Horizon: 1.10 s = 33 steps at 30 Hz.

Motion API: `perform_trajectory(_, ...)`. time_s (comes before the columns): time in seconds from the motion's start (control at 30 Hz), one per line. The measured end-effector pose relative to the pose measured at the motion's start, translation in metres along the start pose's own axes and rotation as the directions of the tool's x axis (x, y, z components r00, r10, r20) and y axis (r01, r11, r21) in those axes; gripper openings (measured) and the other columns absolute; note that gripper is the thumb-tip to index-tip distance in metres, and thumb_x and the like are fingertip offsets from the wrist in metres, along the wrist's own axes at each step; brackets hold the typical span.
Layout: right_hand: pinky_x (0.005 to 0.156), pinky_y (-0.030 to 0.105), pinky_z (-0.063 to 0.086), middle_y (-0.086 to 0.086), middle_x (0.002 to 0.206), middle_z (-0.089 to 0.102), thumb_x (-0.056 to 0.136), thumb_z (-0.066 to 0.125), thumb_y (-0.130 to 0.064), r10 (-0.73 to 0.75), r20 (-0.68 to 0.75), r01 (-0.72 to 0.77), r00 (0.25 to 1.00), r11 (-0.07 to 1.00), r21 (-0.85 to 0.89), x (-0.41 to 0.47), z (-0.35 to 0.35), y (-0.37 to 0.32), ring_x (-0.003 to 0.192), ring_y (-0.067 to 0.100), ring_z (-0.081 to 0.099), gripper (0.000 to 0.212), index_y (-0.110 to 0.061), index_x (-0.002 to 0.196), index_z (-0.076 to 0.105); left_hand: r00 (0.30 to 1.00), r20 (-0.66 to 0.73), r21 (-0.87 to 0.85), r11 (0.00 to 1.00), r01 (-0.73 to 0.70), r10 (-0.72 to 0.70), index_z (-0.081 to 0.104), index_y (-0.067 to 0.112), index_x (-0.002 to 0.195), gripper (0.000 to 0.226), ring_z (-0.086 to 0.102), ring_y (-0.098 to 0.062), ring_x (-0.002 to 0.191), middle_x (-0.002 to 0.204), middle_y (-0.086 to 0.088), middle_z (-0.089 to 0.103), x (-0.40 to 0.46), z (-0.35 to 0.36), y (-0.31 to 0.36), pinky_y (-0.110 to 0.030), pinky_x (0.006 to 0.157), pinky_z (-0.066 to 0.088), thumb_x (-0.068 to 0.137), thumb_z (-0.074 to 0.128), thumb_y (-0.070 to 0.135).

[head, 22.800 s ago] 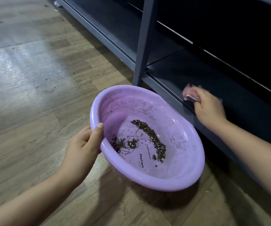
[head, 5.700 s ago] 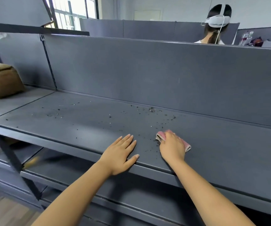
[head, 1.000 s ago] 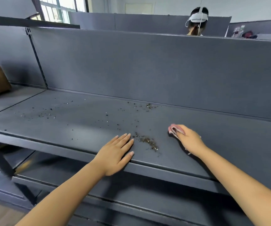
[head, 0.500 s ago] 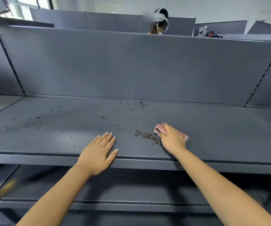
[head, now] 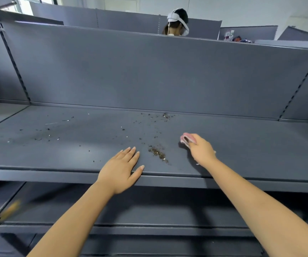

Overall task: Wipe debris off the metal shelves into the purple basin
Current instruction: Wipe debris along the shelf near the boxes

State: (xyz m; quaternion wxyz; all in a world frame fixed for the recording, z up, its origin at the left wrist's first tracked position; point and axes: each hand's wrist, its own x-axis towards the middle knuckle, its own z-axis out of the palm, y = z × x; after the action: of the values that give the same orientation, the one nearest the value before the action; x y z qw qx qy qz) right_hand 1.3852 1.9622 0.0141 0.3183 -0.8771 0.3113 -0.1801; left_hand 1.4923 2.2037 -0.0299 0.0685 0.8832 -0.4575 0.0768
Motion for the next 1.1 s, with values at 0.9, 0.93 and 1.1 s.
perform_trajectory(0.9,0.087,0.039,0.043,0.012,0.118,0.060,0.091,0.040,-0.007,-0.007,-0.225,-0.026,0.974,0.989,-0.142,-0.007,0.039,-0.008,0.107,0.031,0.054,0.034,-0.011,0.122,0.055,1.000,-0.004,-0.008,1.000,0.014,-0.014,0.011,0.020,0.153,0.102,-0.001,-0.012,0.148,0.161,0.002,0.003,-0.003,-0.002,0.004,-0.021,0.111,-0.010,0.068,-0.025,0.062)
perform_trajectory(0.93,0.083,0.037,0.042,0.013,0.114,0.061,0.090,0.040,-0.007,0.024,-0.228,-0.066,0.973,0.981,-0.181,0.000,0.033,-0.001,0.104,0.033,0.055,0.031,-0.009,0.116,0.056,1.000,-0.014,-0.014,1.000,0.007,-0.007,0.011,0.020,0.153,0.104,0.000,-0.013,0.148,0.161,0.001,0.003,-0.002,-0.001,0.003,-0.021,0.111,-0.010,0.067,-0.027,0.064)
perform_trajectory(1.1,0.075,0.033,0.044,0.009,0.105,0.061,0.087,0.042,-0.010,0.031,-0.186,-0.076,0.982,0.967,-0.242,0.007,0.043,-0.013,0.095,0.029,0.057,0.023,-0.009,0.105,0.057,1.000,-0.008,0.008,1.000,0.008,-0.007,0.012,0.019,0.153,0.127,0.002,-0.015,0.148,0.161,0.000,0.005,-0.002,0.000,0.005,-0.021,0.109,-0.011,0.052,-0.048,0.066)
